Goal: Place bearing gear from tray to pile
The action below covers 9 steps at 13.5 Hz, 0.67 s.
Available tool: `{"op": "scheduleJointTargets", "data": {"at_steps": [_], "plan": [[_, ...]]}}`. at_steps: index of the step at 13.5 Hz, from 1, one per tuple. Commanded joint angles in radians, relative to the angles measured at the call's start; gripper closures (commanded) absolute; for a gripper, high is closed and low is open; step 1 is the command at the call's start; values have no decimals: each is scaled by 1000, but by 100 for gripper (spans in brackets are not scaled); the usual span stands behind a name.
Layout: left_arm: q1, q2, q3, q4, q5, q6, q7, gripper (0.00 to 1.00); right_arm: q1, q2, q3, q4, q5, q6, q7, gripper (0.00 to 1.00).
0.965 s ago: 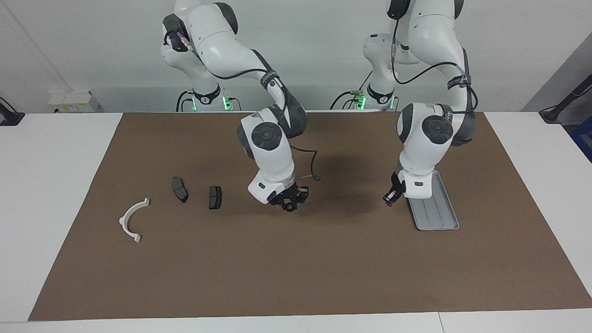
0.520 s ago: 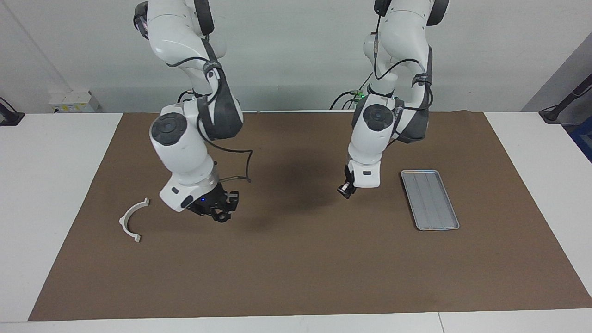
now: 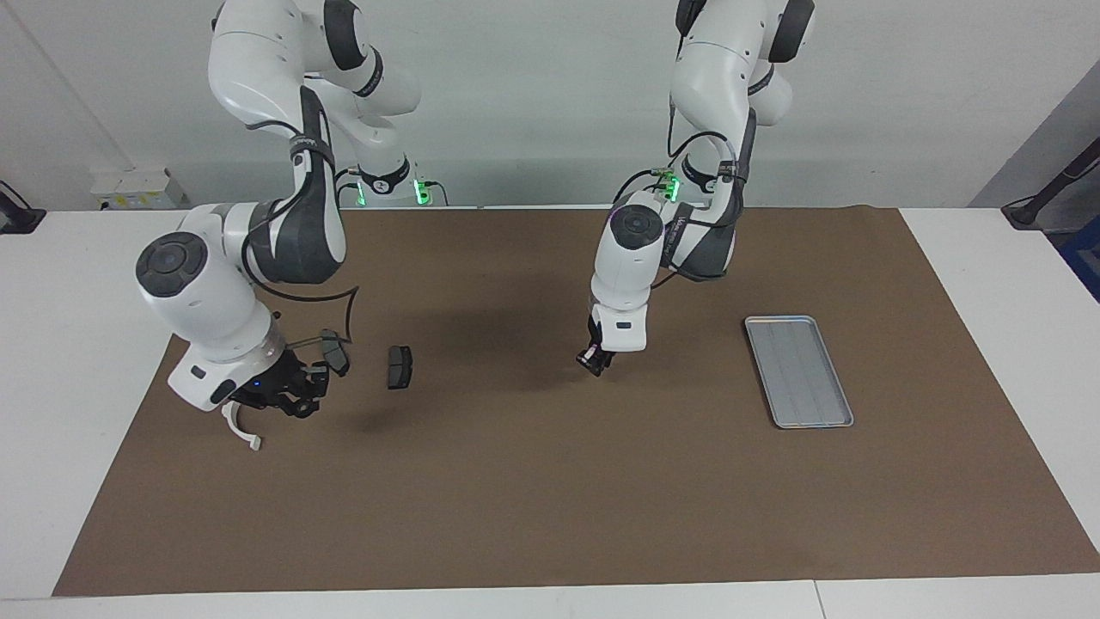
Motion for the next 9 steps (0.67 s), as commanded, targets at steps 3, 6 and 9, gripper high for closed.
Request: {"op": "scheduleJointTargets", "data": {"at_steps": [3, 6, 9], "plan": [[-47, 0, 11, -25, -10, 58, -39, 100, -57, -103, 17, -266, -19, 197, -83, 100], [-64, 17, 11, -37, -10, 85, -51, 100, -63, -106, 17, -309, -17, 233, -81, 100], [-72, 23, 11, -40, -10, 89, -51, 100, -63, -111, 17, -346, -17, 270, -84, 100]]}}
